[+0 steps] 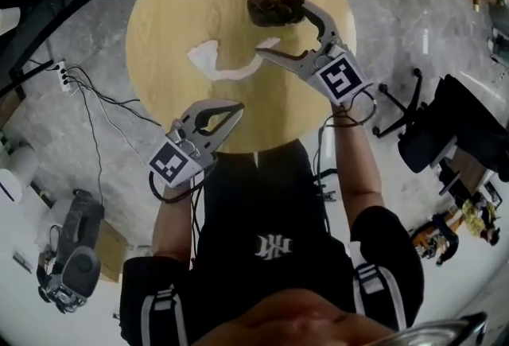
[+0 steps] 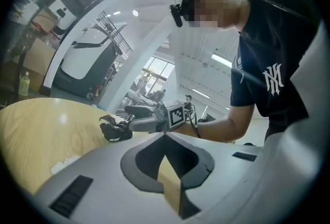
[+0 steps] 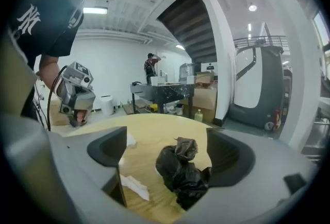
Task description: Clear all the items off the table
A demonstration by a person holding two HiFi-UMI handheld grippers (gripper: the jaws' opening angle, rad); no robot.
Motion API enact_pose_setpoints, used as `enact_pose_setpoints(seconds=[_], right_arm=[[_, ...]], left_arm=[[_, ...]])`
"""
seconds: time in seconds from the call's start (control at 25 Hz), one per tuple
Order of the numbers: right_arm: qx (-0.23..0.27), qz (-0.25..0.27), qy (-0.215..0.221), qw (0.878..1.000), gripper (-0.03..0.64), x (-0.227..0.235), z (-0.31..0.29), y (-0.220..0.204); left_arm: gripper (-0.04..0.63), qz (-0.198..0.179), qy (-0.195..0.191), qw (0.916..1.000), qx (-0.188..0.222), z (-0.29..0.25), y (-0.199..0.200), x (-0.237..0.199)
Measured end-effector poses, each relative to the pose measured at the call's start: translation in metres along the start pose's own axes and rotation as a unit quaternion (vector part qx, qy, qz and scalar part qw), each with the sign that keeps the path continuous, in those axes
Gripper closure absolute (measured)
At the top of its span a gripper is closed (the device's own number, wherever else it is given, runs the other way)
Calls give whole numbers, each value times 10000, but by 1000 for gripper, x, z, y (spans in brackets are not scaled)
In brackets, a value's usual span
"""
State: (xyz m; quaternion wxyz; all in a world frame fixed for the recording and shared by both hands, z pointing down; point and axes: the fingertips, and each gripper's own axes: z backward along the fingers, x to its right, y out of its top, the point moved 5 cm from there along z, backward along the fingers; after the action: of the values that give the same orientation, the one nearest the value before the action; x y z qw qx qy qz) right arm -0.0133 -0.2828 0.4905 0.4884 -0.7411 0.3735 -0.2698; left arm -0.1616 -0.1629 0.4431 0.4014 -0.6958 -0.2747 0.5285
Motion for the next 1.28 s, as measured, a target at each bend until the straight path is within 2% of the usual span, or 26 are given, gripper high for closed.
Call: enact_pose_setpoints(seconds=[0.16, 0.24, 0.4, 0.6, 0.72, 0.8, 0.96, 1.04, 1.12, 1.16, 1.28], right_arm=[[-339, 641, 155, 9972, 127, 15, -18, -25], [-387, 702, 110, 9967, 127, 24, -21, -34], [-926, 1021, 215, 9902, 129, 29, -25, -55], [-1081, 1139, 171, 9874, 276, 29, -24, -62], [-1072, 1032, 112, 9888, 366, 27, -19, -59], [-1007, 919, 109, 9906, 393, 23, -14, -55], [-808, 821, -10, 9933, 408, 14, 13, -40], [-609, 682, -196, 9956, 410, 8, 31, -32], [-382, 481, -381, 9974, 413, 2, 48, -23], [-262, 400, -452, 9978, 413, -1, 59, -20], [-3, 277, -701, 9972, 413, -6, 102, -20]], left_arm=[[581, 166, 35, 9998, -58, -1, -11, -13], [581, 307, -5, 9994, 187, -1, -10, -19], [581, 431, 17, 9977, 526, -3, -9, -27], [581, 385, -28, 9980, 497, -6, -10, -28], [581, 156, 18, 9992, 354, -8, -12, -27], [581, -37, 29, 9996, 284, -11, -10, -26], [581, -372, 182, 9987, 283, -24, 1, -18], [581, -830, 201, 9963, 117, -34, 6, -14], [581, -1386, 64, 9902, -149, -46, 8, -5], [581, -1535, -21, 9879, -233, -54, 8, 1], [581, -1511, -267, 9876, -338, -82, 1, 29]])
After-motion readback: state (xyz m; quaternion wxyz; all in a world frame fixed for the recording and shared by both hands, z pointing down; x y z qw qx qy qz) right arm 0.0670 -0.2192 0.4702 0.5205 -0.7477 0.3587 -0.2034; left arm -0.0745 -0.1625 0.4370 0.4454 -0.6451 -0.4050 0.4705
